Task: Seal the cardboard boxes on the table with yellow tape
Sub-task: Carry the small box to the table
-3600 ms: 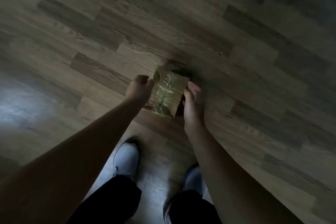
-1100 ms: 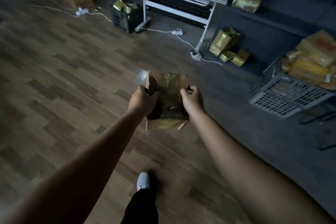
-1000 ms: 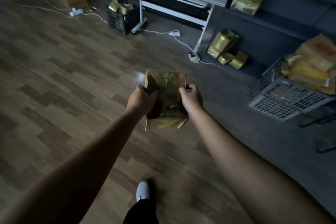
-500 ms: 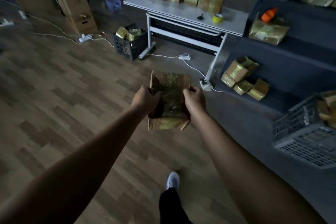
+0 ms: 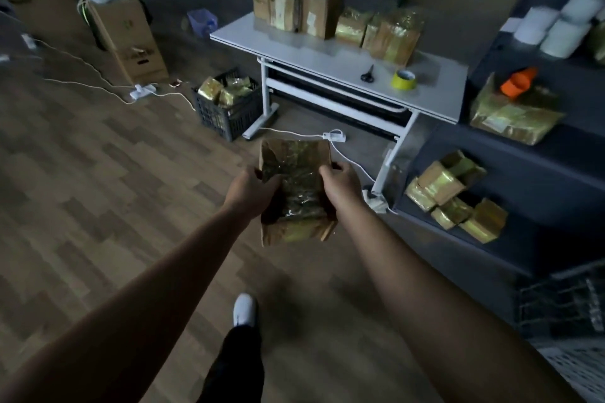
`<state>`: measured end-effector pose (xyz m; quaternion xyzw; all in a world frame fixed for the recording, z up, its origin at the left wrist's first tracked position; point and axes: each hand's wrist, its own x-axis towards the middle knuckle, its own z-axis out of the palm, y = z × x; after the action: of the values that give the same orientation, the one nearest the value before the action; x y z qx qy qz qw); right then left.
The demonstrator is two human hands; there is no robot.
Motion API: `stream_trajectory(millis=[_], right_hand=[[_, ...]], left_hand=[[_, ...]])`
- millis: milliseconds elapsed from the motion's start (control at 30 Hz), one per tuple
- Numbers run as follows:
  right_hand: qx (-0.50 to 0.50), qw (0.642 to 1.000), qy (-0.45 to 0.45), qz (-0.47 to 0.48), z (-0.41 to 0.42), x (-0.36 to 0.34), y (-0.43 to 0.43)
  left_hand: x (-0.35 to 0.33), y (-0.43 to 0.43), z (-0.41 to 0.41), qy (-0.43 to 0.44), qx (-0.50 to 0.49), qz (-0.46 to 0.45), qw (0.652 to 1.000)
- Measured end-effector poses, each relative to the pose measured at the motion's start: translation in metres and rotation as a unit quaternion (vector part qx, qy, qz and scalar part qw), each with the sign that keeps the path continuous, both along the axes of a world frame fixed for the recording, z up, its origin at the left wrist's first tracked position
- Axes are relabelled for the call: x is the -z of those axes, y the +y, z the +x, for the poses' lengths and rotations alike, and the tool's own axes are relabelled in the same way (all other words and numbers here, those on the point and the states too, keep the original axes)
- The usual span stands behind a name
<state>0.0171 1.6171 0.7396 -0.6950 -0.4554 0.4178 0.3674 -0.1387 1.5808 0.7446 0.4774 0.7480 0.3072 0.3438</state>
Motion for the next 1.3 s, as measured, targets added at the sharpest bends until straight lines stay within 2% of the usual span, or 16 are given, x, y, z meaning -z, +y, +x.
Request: stream_trajectory(millis=[267,467,700,900,1100,1300], right_hand=[[0.008,1.000,-0.008,-0.010,-0.025,-0.007,0.193],[0.056,0.998,-0.010,-0.010,-0.029,-0.017,0.319],[0.097,0.995,0.013,-0.009,-0.016,-0.010,0.445],[0.105,0.994,0.041,-0.002,0.006,-0.002,0.568],[0.108,0.993,0.053,-0.016,0.034,-0.001,0.674],[0.107,0.993,0.047,-0.028,0.047,0.004,0.745]], left_hand=[[0.015,0.215,-0.036,-0.052,0.041,0.040,0.997],[0.003,0.354,-0.042,-0.027,0.090,0.029,0.995],[0.001,0.492,-0.030,-0.055,0.133,0.029,0.989],[0.005,0.622,-0.005,-0.017,0.135,0.027,0.990],[0.000,0.721,0.029,0.039,0.147,0.021,0.988],[0.003,0.794,0.041,0.025,0.163,0.005,0.986]])
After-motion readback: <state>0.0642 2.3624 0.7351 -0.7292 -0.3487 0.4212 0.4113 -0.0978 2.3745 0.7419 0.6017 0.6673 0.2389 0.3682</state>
